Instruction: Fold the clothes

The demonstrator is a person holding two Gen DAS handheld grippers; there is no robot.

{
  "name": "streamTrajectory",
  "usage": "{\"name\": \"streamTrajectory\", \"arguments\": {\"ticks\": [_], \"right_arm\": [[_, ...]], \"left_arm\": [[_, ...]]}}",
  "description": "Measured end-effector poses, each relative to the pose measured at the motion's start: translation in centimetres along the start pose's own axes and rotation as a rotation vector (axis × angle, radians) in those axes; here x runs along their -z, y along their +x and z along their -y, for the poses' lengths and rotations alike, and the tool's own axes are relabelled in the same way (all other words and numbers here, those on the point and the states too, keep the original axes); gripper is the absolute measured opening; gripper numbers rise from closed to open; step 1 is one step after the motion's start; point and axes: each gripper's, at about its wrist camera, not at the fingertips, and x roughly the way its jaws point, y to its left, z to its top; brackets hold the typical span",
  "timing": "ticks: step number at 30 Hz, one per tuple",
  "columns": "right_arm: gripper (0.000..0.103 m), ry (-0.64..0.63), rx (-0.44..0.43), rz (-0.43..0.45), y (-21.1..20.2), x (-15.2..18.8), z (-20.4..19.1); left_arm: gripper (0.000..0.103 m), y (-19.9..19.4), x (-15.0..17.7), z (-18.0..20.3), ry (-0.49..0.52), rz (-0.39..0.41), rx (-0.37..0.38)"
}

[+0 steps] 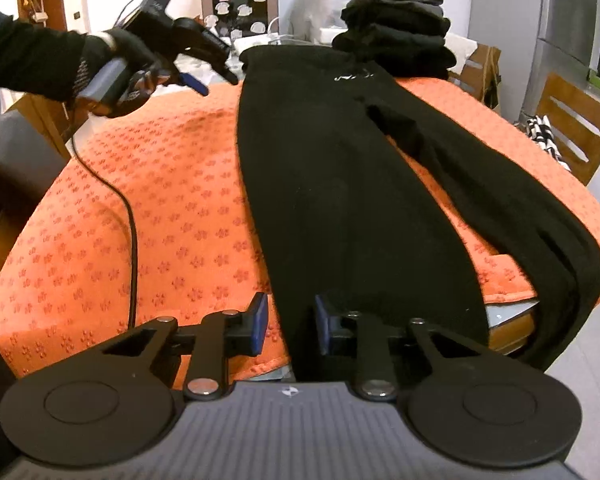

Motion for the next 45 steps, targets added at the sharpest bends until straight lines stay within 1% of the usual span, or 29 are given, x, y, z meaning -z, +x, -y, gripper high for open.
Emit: {"name": "streamTrajectory", "arguments": {"ticks": [2, 6, 10, 12, 14, 15, 16, 17, 18, 19, 23, 27, 30, 33, 36, 37, 39, 43, 45], "right_arm": [[0.029, -0.011, 0.01, -0.003, 0.4, 0.2, -0.1], [0.029, -0.029, 0.022, -0.002, 0.7, 0.1, -0.2], [0.027, -0.033, 0.033, 0.001, 0.8, 0.0, -0.2], [0.022, -0.02, 0.041, 0.004, 0.8, 0.0, 0.0], [0.008, 0.008, 0.046, 0.008, 0.8, -0.1, 0.5], [0.006, 0.026, 0.045, 0.009, 0.7, -0.2, 0.8], [0.004, 0.037, 0.046, 0.011, 0.7, -0.2, 1.0], [0.004, 0.047, 0.046, 0.012, 0.6, -0.3, 1.2], [0.004, 0.054, 0.045, 0.015, 0.5, -0.3, 1.2], [0.004, 0.063, 0.04, 0.018, 0.3, -0.4, 1.3], [0.003, 0.08, 0.011, 0.036, -0.9, -1.1, 1.5], [0.003, 0.109, -0.074, 0.056, -2.8, -2.7, 2.7], [0.003, 0.151, -0.154, 0.071, -4.5, -4.0, 4.1], [0.003, 0.232, -0.233, 0.081, -5.9, -5.1, 6.4], [0.003, 0.36, -0.314, 0.096, -6.7, -5.5, 9.5], [0.003, 0.396, -0.329, 0.104, -6.8, -5.6, 10.5], [0.003, 0.452, -0.336, 0.117, -7.0, -5.8, 12.5], [0.003, 0.522, -0.305, 0.133, -7.1, -6.0, 16.9], [0.003, 0.55, -0.299, 0.137, -6.7, -5.9, 19.3]], "left_arm": [[0.055, 0.8, -0.7, -0.3, -0.034, 0.008, 0.009], [0.055, 2.0, -2.4, -0.5, -0.096, 0.063, 0.042], [0.056, 4.0, -4.0, -0.8, -0.191, 0.088, 0.033], [0.056, 5.0, -4.5, -0.8, -0.224, 0.088, 0.033], [0.055, 5.7, -4.8, -0.5, -0.212, 0.084, 0.028], [0.045, 6.0, -4.9, -0.3, -0.198, 0.082, 0.025], [0.03, 6.3, -5.0, -0.1, -0.182, 0.075, 0.018], [0.025, 6.5, -5.0, 0.0, -0.167, 0.07, 0.008], [0.013, 6.5, -5.0, 0.0, -0.159, 0.073, 0.0], [0.009, 6.4, -5.0, 0.1, -0.151, 0.075, -0.008], [0.007, 5.2, -5.5, 0.0, -0.182, 0.099, 0.005], [0.006, 3.4, -7.1, 1.6, -0.142, 0.107, -0.004], [0.006, 2.0, -8.9, 3.5, -0.14, 0.107, -0.022], [0.006, 1.1, -10.7, 6.2, -0.102, 0.123, -0.046], [0.006, 1.1, -12.0, 9.1, -0.06, 0.141, -0.073], [0.006, 1.3, -12.4, 10.1, -0.049, 0.145, -0.081], [0.006, 2.2, -13.1, 12.1, -0.029, 0.145, -0.1], [0.006, 4.3, -13.8, 15.6, -0.004, 0.142, -0.13], [0.006, 5.8, -14.0, 17.6, 0.018, 0.138, -0.156]]}}
